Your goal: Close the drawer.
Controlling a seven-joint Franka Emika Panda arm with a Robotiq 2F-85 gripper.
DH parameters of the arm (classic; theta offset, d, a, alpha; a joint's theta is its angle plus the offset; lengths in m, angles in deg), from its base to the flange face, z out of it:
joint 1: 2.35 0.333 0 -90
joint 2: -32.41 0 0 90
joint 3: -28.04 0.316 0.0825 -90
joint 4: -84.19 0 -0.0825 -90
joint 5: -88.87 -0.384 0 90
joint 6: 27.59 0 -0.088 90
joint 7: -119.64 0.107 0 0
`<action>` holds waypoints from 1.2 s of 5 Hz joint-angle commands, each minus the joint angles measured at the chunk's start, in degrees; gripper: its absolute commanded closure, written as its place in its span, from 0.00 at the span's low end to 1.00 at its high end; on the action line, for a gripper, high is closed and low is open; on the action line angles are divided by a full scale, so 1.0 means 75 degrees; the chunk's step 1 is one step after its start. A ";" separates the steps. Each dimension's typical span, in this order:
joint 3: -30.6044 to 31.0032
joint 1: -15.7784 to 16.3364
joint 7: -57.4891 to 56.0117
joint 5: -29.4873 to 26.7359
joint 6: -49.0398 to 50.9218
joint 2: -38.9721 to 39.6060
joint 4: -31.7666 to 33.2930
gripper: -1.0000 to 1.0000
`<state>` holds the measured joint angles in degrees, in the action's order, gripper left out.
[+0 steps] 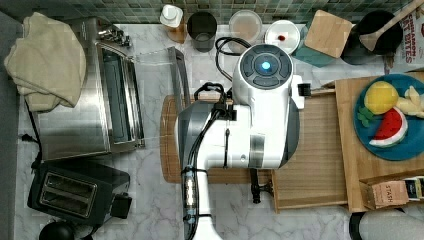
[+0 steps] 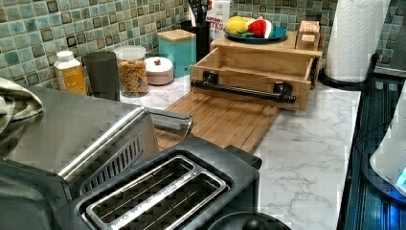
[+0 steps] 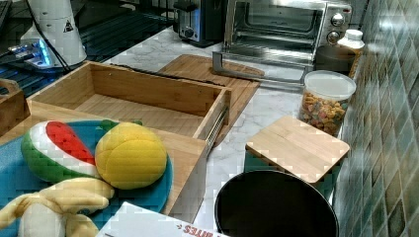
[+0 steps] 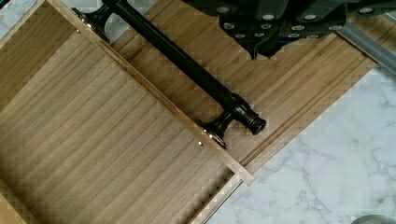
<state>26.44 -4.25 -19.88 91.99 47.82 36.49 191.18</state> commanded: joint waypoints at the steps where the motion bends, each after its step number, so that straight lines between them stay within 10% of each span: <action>1: -0.0005 -0.0002 0.0000 0.0021 -0.0001 0.0000 0.0016 1.00; 3: 0.0245 0.0065 -0.3258 -0.1235 -0.2531 -0.1247 0.2871 1.00; 6: 0.0775 0.0620 -0.4030 0.0658 -0.3175 -0.0935 0.3560 1.00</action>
<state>29.68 -2.26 -47.31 93.93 24.89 30.47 215.68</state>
